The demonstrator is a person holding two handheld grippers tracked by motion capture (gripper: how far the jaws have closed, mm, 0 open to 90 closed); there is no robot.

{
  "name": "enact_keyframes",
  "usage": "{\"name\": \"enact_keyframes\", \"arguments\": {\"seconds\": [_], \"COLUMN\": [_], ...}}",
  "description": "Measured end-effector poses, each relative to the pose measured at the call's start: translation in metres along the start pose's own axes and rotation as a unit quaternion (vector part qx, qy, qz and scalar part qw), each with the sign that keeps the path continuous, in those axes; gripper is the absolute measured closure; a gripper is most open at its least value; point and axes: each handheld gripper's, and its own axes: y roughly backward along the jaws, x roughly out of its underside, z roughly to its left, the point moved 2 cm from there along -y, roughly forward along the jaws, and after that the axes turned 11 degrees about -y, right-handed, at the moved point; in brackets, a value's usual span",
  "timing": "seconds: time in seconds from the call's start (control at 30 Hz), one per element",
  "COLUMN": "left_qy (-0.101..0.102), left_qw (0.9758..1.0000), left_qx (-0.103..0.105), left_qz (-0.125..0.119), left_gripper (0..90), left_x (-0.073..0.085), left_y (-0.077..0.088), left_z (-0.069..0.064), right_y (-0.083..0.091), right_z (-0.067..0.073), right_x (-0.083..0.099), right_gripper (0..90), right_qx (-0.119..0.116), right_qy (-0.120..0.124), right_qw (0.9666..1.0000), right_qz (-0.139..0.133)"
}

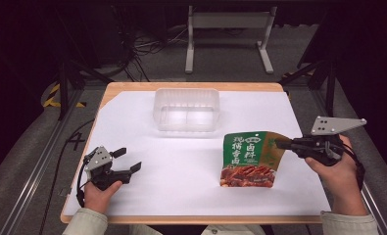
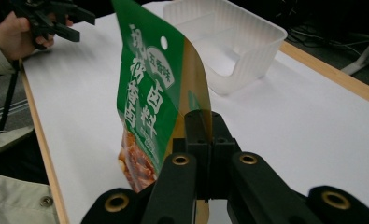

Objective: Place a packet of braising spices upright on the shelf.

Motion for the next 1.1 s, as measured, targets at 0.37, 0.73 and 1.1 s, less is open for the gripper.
{"name": "enact_keyframes", "arguments": {"seconds": [0.37, 0.73, 1.1], "left_qy": [-0.002, 0.000, 0.006], "left_qw": [1.0000, 1.0000, 0.9999], "left_qx": [0.001, 0.004, 0.005], "left_qz": [0.002, 0.005, 0.007], "left_gripper": [19.8, 19.8, 19.7], "left_x": [0.000, 0.001, 0.002], "left_y": [-0.001, -0.001, -0.001], "left_z": [0.000, 0.000, 0.000], "right_y": [0.011, 0.014, 0.012], "right_z": [0.008, -0.008, -0.013], "right_x": [-0.007, -0.006, -0.008], "right_gripper": [90.0, 90.0, 90.0], "right_qx": [0.041, 0.065, 0.039], "right_qy": [0.017, -0.035, -0.074], "right_qw": [0.9975, 0.9892, 0.9809], "right_qz": [-0.056, -0.126, -0.175]}}
